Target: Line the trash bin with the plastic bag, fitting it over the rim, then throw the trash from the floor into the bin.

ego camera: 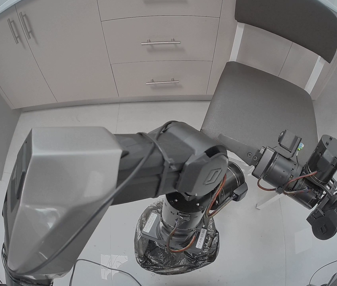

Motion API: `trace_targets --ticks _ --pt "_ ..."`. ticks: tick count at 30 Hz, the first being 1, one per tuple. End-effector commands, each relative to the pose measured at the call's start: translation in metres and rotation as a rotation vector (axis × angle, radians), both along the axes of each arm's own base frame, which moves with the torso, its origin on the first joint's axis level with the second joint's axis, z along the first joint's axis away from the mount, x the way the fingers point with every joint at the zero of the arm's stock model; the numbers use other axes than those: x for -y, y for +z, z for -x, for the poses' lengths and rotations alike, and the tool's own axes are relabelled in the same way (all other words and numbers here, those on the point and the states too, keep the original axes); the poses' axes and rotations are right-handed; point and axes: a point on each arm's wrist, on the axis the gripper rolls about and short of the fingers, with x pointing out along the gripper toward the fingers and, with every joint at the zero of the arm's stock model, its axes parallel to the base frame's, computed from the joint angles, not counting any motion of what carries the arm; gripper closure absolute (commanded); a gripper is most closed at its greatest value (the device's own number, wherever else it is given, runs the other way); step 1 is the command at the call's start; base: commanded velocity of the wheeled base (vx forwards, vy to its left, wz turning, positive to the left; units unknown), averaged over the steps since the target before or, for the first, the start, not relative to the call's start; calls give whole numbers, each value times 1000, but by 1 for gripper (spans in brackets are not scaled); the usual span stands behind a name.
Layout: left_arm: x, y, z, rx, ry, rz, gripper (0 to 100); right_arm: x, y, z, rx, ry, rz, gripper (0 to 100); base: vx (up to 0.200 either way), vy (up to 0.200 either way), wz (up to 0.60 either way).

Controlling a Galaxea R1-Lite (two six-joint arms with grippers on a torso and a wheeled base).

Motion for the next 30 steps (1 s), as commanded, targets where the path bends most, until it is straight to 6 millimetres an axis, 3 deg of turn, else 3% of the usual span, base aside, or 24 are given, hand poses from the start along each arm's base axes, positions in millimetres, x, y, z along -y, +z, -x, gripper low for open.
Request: trace_targets --ticks 1,8,30 --pt "1 -4 0 -6 1 -10 100 7 5 -5 26 -31 -18 0 0 0 0" --pt "1 -5 -1 -9 7 -15 100 20 7 -17 33 -83 -25 0 0 0 0" --pt "-2 -24 -15 -36 47 -49 100 22 4 -22 28 -95 -24 0 0 0 0"
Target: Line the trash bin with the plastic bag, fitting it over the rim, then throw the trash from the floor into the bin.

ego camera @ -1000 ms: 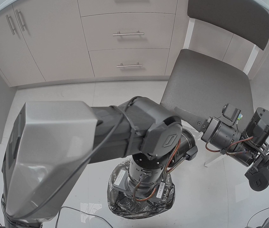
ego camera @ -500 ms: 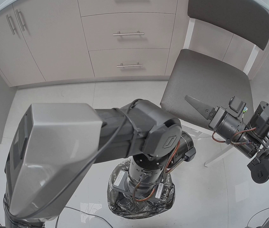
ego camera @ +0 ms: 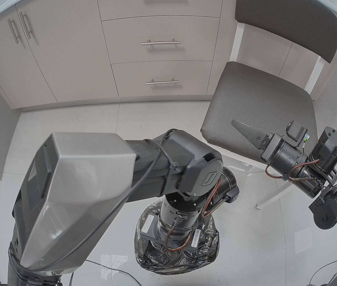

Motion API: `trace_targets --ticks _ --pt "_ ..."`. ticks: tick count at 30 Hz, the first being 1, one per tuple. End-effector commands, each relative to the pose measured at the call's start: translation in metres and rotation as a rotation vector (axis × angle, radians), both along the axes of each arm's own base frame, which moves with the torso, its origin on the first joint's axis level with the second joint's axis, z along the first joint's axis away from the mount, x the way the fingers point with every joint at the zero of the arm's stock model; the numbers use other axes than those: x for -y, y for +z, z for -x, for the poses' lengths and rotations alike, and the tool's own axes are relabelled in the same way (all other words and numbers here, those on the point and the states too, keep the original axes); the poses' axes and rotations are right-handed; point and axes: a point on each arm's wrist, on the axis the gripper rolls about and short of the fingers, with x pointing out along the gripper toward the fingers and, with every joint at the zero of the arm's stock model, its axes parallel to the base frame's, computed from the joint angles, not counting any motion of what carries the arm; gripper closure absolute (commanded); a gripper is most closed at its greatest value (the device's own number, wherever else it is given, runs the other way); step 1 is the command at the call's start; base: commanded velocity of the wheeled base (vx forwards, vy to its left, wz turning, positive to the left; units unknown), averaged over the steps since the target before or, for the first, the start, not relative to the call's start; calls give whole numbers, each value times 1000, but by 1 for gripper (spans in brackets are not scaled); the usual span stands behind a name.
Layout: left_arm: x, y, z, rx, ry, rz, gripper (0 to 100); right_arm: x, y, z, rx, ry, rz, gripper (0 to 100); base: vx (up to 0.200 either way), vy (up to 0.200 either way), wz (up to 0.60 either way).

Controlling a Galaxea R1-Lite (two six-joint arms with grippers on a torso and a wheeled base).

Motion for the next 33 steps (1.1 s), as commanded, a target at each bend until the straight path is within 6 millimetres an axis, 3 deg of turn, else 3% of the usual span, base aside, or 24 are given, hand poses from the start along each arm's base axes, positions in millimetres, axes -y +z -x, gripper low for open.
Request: trace_targets --ticks 1,3,4,25,33 --pt "0 -5 -3 -6 8 -9 100 -1 -1 -1 9 2 -3 0 0 0 0" --pt "-1 -6 -4 -8 10 -10 100 0 -1 -1 8 -1 -4 0 0 0 0" --pt "-1 -6 -4 -8 11 -12 0 -1 0 -1 10 0 -4 0 0 0 0" --pt "-14 -6 -24 13 113 5 0 0 -1 -1 8 -6 -3 0 0 0 0" --pt "-16 -26 -34 60 127 -88 0 -1 -4 -4 1 -10 3 0 0 0 0"
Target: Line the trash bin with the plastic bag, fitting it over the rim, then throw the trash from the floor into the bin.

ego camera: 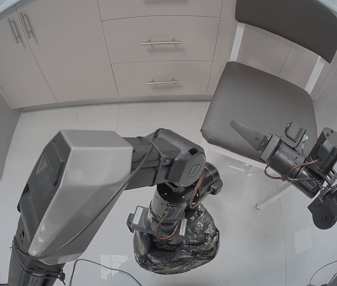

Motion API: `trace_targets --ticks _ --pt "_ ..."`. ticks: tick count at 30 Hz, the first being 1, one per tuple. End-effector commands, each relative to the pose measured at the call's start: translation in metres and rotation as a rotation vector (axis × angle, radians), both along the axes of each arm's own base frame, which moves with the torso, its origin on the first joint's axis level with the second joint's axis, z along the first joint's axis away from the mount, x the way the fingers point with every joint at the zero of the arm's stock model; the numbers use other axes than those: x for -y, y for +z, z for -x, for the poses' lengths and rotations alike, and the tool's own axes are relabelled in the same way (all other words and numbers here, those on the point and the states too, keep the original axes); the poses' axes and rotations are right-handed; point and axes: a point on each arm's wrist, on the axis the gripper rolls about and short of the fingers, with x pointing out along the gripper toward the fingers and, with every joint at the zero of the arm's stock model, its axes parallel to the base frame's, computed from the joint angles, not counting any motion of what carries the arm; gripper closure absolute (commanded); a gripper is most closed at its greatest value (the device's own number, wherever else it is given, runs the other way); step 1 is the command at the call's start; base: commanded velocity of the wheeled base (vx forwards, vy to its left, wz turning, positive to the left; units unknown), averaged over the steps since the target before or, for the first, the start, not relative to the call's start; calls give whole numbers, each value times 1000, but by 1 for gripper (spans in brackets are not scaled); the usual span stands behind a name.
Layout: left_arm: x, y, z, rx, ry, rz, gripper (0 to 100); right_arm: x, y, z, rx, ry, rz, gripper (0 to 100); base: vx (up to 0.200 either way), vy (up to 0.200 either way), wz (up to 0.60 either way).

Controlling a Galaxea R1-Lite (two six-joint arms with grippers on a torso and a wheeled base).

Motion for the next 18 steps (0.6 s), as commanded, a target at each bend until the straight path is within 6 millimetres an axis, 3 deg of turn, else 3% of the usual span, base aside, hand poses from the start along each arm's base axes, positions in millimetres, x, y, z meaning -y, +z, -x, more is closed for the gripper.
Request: trace_targets --ticks 1,5,6,9,10,11,14,15,16,18 --pt "1 -9 -3 11 20 -29 0 -3 -3 -1 7 6 6 0 0 0 0" --pt "0 -1 0 17 36 -11 0 -6 -10 -2 -12 19 20 0 0 0 0" --pt "-4 22 7 45 26 19 0 -14 -17 1 -30 47 38 0 0 0 0" --pt "-15 62 20 95 8 70 0 -19 -22 5 -24 62 72 0 0 0 0" --pt "-15 62 20 95 8 70 0 -19 -22 5 -24 62 72 0 0 0 0" --pt "-31 101 35 148 -20 120 0 -26 -29 8 -24 81 109 0 0 0 0" --pt "-58 144 55 232 -39 139 0 -37 -40 10 -29 104 155 0 0 0 0" --pt "-58 144 55 232 -39 139 0 -37 -40 10 -29 104 155 0 0 0 0" --pt "-79 168 67 305 -25 118 0 -44 -50 10 -44 101 181 0 0 0 0" --pt "-103 191 81 374 -6 112 0 -51 -56 10 -53 68 198 0 0 0 0"
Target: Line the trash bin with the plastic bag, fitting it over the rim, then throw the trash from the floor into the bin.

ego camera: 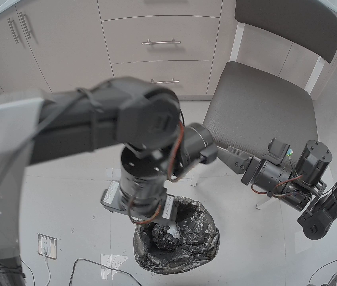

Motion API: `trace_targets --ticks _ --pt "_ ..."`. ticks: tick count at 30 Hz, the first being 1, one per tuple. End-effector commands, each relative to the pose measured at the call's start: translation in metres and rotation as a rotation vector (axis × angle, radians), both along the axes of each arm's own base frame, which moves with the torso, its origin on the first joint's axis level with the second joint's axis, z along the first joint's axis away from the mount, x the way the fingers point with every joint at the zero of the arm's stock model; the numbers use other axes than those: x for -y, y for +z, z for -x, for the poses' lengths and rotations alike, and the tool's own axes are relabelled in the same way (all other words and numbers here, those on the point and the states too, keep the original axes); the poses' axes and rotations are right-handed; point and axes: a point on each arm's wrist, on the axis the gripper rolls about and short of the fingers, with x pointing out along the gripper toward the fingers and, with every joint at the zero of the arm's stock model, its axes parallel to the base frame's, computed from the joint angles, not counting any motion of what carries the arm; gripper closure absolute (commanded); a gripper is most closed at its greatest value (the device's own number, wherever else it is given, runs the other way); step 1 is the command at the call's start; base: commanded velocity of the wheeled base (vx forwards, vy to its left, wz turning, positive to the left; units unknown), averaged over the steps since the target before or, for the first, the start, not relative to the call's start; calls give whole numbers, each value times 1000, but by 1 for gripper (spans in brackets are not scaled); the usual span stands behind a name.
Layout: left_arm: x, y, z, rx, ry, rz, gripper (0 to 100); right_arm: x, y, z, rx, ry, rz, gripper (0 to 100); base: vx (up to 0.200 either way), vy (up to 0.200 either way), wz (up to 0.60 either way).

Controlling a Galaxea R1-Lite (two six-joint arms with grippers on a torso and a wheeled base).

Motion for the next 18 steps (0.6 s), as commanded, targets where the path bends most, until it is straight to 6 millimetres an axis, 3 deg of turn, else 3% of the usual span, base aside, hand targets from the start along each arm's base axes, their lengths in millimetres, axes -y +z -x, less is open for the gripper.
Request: trace_targets --ticks 1,2,4,6,10,13,14,15,16,17,18 --pt "-84 110 57 252 25 75 0 -28 -32 3 -32 -5 91 0 0 0 0" --pt "-84 110 57 252 25 75 0 -28 -32 3 -32 -5 91 0 0 0 0" --pt "-124 140 86 331 44 86 0 -28 -33 5 -18 -18 115 0 0 0 0" --pt "-147 157 106 395 62 139 0 -26 -34 7 -3 -19 145 0 0 0 0" --pt "-215 188 153 564 165 246 0 -23 -40 12 18 -25 214 0 0 0 0" --pt "-258 199 197 710 258 294 0 -22 -45 13 13 -25 236 0 0 0 0" --pt "-258 199 197 710 258 294 0 -22 -45 13 13 -25 236 0 0 0 0" --pt "-282 202 230 804 294 344 0 -20 -54 17 -17 -19 268 0 0 0 0" --pt "-293 202 246 852 316 372 0 -20 -62 20 -25 -14 311 0 0 0 0" --pt "-293 202 246 852 316 372 0 -20 -62 20 -25 -14 311 0 0 0 0" --pt "-306 201 270 932 380 407 0 -19 -76 25 9 -3 428 0 0 0 0"
